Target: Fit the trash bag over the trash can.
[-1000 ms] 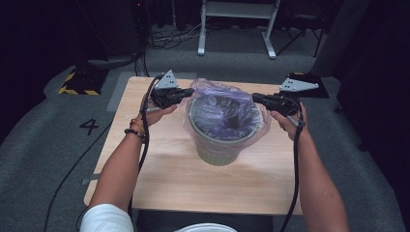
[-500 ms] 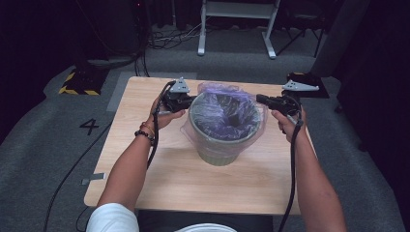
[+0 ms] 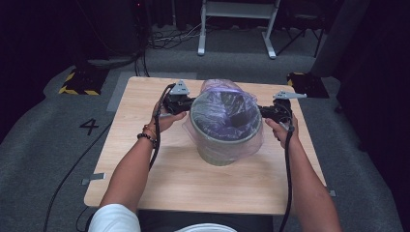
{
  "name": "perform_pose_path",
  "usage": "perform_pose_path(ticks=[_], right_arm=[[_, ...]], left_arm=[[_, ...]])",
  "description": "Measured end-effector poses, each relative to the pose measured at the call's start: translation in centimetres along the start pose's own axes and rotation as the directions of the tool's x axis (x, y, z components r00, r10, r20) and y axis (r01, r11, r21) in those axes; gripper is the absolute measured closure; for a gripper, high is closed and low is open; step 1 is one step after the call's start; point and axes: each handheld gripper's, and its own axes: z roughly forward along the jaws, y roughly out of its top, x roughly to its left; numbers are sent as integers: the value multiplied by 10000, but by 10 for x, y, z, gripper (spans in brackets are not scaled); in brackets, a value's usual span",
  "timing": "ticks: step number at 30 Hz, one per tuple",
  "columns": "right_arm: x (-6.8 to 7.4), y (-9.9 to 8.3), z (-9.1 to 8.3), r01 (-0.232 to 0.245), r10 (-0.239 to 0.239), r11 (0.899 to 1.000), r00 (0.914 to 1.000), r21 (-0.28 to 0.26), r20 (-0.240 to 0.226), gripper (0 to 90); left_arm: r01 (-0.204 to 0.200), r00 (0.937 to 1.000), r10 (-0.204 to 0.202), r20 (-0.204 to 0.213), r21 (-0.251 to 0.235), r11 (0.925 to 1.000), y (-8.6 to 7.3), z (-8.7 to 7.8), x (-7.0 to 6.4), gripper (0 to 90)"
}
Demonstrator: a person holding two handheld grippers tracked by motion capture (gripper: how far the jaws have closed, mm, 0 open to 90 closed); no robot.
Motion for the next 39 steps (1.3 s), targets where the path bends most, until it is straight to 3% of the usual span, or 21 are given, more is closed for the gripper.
perform_pose_path(ticks=[2,6,8,10,11,13,15,17,18,19,21,26,28,33,36,39], right_arm=[[1,-3,1,40,-39,10000,9999,73,-111,900],[2,-8,0,73,-70,9999,9994,100,-337,900],[2,-10,1,191,-186,9997,9992,126,-347,900],[3,-11,2,247,-240,9991,9995,331,-188,900],[2,-13,4,214,-204,9989,9994,406,-266,900],[2,-16,6,238,-225,9983,9994,524,-249,900],[1,-20,6,126,-105,9984,9992,552,-382,900],[1,-21,6,155,-130,9980,9991,617,-406,900],[1,-22,6,205,-178,9975,9990,683,-401,900],[1,-23,6,223,-191,9968,9989,762,-424,900],[1,-25,6,231,-188,9959,9986,880,-488,900],[3,-30,1,363,-315,9950,9982,935,-517,851],[5,-33,-4,574,-538,9938,9978,949,-400,820],[4,-42,-15,822,-813,9932,9966,825,-146,773],[2,-49,-25,1043,-1030,9935,9942,453,-298,732],[2,-53,-32,1164,-1153,9925,9929,368,-297,660]], left_arm=[[38,9999,-37,-145,50,10000,-2,2,-1,900],[342,9994,-342,-46,-5,9994,-7,4,-1,900],[451,9985,-448,-312,84,9989,-7,6,-1,886],[788,9927,-769,-931,169,9968,-8,8,0,619],[975,9941,-974,-467,-3,9952,-10,6,2,587],[946,9939,-951,-559,-122,9954,-12,4,3,598],[1027,9939,-1032,-400,-148,9946,-14,3,3,554],[682,9971,-683,-340,-31,9977,-18,0,-1,582],[473,9985,-472,-278,7,9989,-21,-1,-3,705],[411,9986,-407,-338,113,9991,-23,-2,-6,739],[356,9992,-353,-186,150,9993,-27,-4,-9,757],[290,9983,-284,-508,106,9995,-36,-14,-18,654],[242,9993,-241,-300,39,9997,-43,-20,-23,651],[12,9995,-8,-319,109,9999,-58,-35,-35,616],[-170,9997,171,-147,70,9998,-64,-41,-41,603],[-109,9997,110,-225,57,9999,-68,-49,-47,506]])
